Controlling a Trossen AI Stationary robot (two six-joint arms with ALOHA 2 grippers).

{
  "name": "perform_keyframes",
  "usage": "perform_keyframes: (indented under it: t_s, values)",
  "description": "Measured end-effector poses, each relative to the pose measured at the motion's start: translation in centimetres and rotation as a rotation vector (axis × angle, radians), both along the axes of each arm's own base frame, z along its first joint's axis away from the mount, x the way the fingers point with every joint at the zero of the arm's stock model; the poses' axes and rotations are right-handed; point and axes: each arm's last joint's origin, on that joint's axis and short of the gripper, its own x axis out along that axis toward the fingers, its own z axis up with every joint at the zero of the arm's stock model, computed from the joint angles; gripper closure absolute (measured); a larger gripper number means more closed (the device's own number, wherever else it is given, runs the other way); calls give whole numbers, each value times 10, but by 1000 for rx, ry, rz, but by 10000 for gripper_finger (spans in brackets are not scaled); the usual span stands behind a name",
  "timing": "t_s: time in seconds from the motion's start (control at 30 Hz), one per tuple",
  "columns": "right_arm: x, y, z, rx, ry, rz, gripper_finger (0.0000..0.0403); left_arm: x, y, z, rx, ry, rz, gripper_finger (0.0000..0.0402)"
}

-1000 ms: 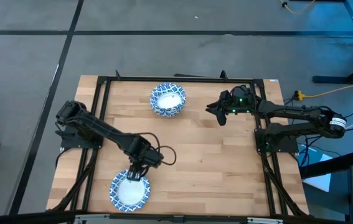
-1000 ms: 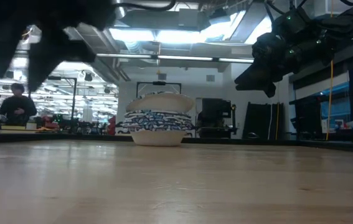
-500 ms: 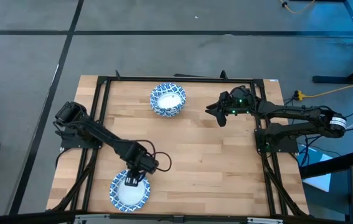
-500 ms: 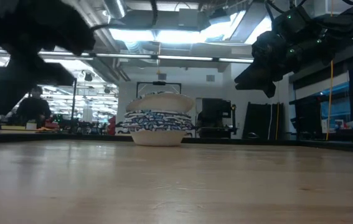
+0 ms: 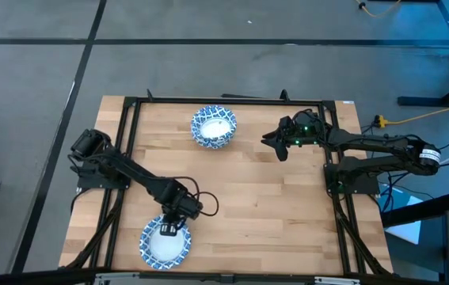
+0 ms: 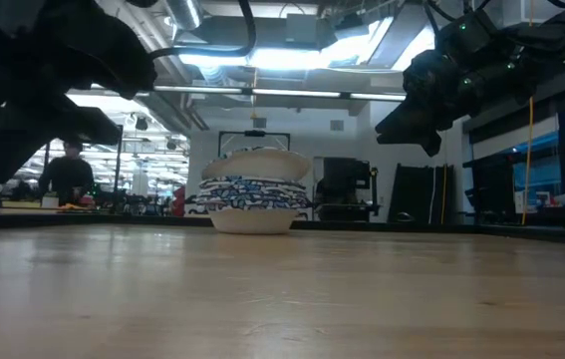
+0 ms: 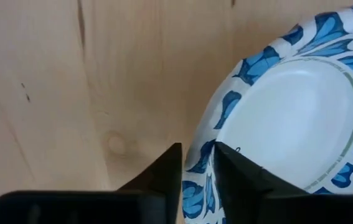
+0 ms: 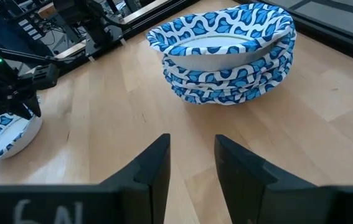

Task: Nest bowls inside each other
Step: Stack the white bowl on top of the white bowl

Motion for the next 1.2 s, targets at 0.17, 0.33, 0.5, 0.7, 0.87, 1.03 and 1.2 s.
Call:
perform_keyframes:
  t_s: [0.17,0.33,0.5,0.7,0.87,1.03,1.2]
  values:
    - [0,0,0,-19,3,8,277,2,4,0,-2,-1,15,357]
    - [0,0,0,-21,3,9,277,5,9,0,-40,14,34,395]
    - [0,0,0,-21,3,9,277,10,23,2,-159,66,104,399]
    - [0,0,0,-21,3,9,277,28,49,4,-292,6,192,400]
    - [0,0,0,-21,3,9,277,54,74,12,-456,-172,276,401]
    - [0,0,0,-17,3,7,277,64,111,28,-524,-298,417,401]
    - [0,0,0,-15,6,6,277,59,147,51,-570,-404,499,401]
